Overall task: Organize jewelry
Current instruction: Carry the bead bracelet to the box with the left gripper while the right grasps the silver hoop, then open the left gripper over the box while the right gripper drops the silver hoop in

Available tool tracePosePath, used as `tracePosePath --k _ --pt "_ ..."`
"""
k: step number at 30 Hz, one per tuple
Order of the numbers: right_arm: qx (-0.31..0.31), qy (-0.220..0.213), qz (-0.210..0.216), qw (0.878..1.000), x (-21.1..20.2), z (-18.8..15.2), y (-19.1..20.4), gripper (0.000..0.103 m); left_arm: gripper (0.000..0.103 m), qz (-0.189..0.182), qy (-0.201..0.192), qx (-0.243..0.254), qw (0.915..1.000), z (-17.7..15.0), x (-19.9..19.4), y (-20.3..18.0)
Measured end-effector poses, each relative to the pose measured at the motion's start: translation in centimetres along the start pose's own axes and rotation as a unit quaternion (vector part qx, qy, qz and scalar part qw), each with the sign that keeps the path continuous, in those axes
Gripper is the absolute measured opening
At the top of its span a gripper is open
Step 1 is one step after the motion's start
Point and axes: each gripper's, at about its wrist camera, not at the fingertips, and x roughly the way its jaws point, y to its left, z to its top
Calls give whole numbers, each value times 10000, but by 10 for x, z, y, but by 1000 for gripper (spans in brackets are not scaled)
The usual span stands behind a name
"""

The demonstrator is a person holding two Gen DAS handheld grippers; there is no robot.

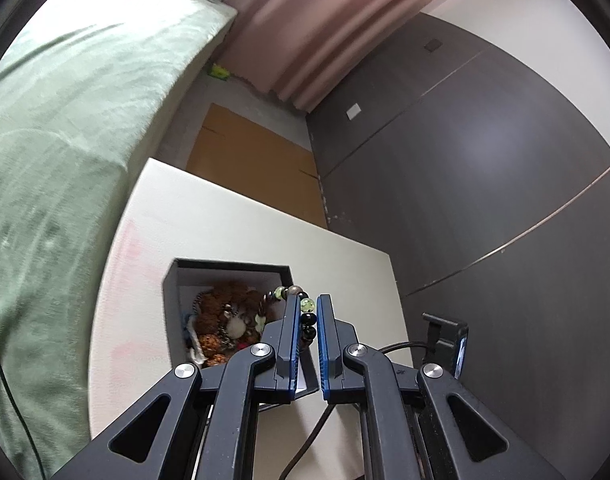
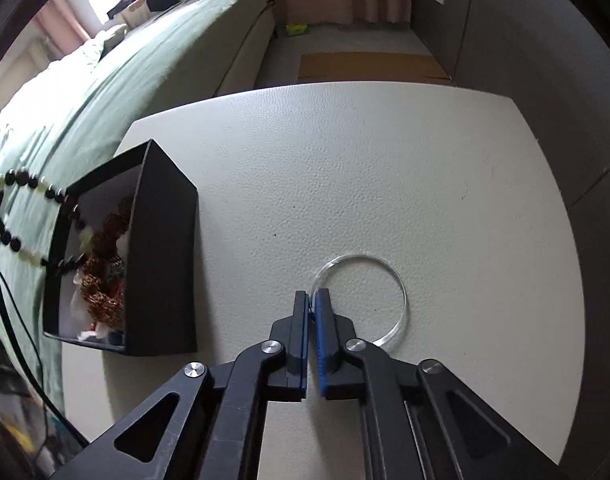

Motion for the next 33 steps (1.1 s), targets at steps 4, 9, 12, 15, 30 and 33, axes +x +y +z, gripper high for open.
tracePosePath --k 4,9,12,15,30,33 --pt "132 -24 95 9999 -5 -2 -9 4 8 -181 85 34 9998 -4 9 -5" --pt "388 -254 320 9984 -23 -3 -21 4 9 102 203 4 9997 -9 23 -2" --pt "526 -411 454 9967 -33 -3 -23 3 10 333 471 -271 9980 -12 30 10" --pt "627 -628 634 9940 -46 -2 -25 3 34 528 404 -251 9975 -14 23 10" --pt "637 -1709 1824 9662 -96 4 15 4 62 744 -364 -444 9956 -5 -43 32" --pt "528 -1826 2048 9602 -98 6 34 4 62 787 -427 -518 9946 -2 -48 36"
